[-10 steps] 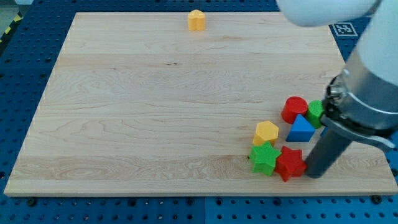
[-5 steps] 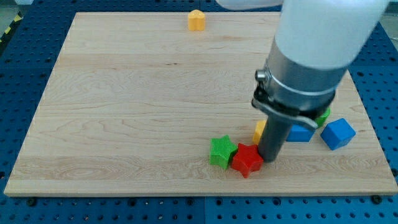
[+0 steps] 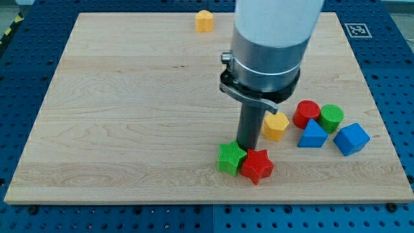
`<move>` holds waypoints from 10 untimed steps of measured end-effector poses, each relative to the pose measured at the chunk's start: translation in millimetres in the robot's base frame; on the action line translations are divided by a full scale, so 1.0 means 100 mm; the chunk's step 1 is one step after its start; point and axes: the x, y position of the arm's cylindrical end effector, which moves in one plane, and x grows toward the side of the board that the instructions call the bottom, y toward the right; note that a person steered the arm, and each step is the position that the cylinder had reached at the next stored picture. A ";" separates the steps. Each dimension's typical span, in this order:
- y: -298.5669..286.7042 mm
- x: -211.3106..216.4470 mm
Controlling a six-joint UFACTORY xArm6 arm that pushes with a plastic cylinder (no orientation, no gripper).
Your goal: Move green star towards the centre of the board
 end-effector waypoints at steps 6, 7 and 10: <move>-1.05 0.12; -1.07 0.39; -0.68 0.75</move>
